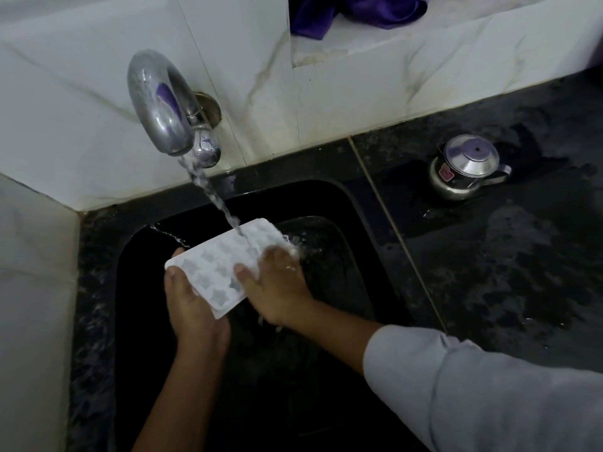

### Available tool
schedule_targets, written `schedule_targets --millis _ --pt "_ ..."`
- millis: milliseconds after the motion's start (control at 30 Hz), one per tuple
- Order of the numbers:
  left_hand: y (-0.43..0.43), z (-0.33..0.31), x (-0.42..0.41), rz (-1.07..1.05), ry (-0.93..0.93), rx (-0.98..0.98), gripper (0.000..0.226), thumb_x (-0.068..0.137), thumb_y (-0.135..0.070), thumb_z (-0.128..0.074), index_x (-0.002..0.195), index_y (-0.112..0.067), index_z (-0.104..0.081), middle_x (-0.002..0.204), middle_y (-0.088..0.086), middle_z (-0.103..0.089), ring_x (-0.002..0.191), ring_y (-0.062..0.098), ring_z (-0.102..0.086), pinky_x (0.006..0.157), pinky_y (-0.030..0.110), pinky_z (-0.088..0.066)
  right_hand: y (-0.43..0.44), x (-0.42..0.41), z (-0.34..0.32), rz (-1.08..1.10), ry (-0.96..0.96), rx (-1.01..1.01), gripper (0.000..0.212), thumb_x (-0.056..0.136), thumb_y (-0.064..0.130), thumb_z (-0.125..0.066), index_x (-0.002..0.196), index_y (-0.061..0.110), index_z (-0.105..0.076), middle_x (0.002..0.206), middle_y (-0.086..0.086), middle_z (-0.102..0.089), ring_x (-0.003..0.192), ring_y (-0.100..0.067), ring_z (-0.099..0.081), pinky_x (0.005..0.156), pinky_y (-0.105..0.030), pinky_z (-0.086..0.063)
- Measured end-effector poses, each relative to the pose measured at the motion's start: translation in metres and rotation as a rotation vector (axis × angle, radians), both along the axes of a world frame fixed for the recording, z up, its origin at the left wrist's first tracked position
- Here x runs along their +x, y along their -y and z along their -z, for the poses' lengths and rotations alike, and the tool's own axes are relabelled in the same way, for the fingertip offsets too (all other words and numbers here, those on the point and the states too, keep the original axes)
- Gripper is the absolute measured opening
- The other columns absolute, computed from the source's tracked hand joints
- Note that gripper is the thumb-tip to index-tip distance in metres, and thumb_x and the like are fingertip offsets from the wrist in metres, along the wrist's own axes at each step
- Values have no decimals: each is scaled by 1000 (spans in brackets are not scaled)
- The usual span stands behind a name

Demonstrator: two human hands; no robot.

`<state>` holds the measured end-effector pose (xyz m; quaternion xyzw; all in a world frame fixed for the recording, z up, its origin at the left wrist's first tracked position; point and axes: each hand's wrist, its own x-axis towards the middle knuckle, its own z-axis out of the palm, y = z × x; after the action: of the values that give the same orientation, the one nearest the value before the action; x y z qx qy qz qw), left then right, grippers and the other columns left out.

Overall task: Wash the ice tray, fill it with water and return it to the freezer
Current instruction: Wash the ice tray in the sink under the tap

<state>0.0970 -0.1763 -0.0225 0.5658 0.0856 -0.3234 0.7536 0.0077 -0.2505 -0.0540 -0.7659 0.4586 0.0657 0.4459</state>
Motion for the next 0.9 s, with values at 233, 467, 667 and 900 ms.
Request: schedule_targets --millis 233,467,667,900 --pt "-20 -13 10 104 -26 -6 38 112 -44 -38 140 -32 -61 129 0 -75 118 24 -73 95 48 -58 54 15 12 33 55 -97 87 104 64 -32 164 7 -9 171 -19 -10 158 -32 -9 128 -47 -8" --pt "-54 3 47 146 -257 -164 51 108 -51 -44 152 -28 -55 143 7 -68 124 30 -69 84 45 -65 79 -2 -6 94 347 60 32 110 42 -44 118 14 -57 107 -1 -69 97 -20 -70 75 -32 -53" --pt "-82 76 74 232 -356 -183 69 111 -56 -33 163 -11 -25 174 9 -5 161 26 -13 130 48 -18 69 -11 -34 198 561 314 18 110 20 -48 118 15 -63 96 -4 -68 78 -15 -68 58 -34 -59" --pt "-66 55 43 130 -383 -76 66 105 -64 -37 125 -16 -78 142 12 -68 114 28 -75 89 42 -64 72 -18 -49 162 472 1 36 105 31 -57 73 15 -53 68 -2 -53 57 -10 -54 54 -28 -44"
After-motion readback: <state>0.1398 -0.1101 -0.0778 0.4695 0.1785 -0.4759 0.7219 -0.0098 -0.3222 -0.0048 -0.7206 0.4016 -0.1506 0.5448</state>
